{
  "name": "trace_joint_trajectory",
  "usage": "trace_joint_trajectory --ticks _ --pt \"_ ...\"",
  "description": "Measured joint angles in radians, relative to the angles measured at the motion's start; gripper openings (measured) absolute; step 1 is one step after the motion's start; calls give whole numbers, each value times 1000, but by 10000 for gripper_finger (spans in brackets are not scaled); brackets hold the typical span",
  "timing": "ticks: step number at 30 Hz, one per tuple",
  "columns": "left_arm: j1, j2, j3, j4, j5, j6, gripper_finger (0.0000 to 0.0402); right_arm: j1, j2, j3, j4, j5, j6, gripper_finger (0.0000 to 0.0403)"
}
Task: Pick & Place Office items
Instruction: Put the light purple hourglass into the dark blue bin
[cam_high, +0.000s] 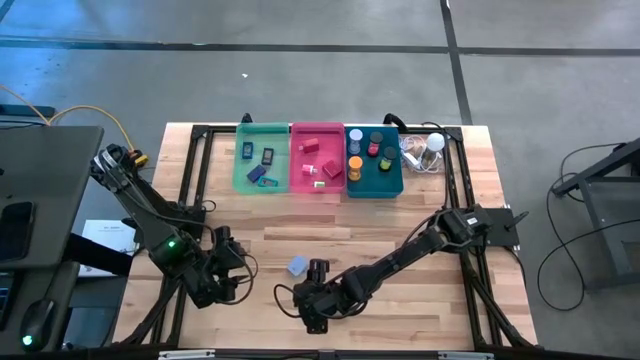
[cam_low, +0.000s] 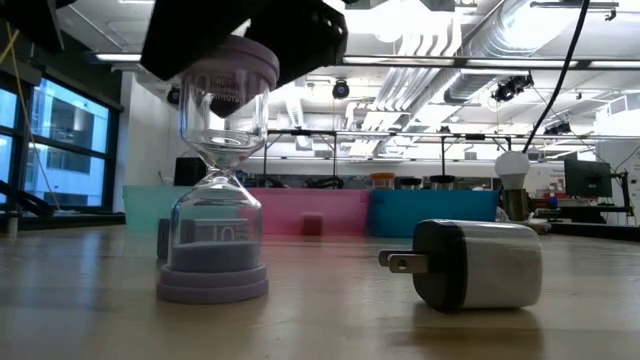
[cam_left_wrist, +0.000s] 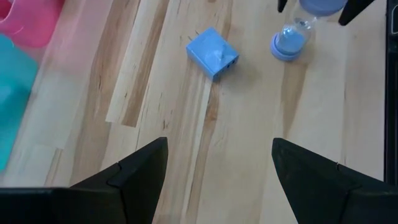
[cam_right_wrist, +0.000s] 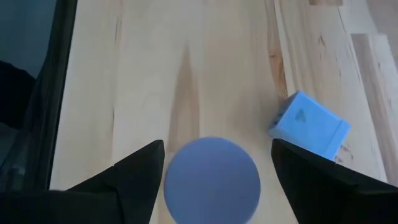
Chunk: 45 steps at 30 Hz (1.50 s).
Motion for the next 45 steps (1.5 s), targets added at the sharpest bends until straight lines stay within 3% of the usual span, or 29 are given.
trace_joint_trajectory --ticks 25,37,45 --pt "0 0 0 26 -3 -3 281 -9 31 0 -12 -49 39 283" --pt "0 0 0 27 -2 -3 281 -21 30 0 -14 -70 39 178" --pt "0 0 0 27 -2 -2 281 -22 29 0 -16 -83 27 178"
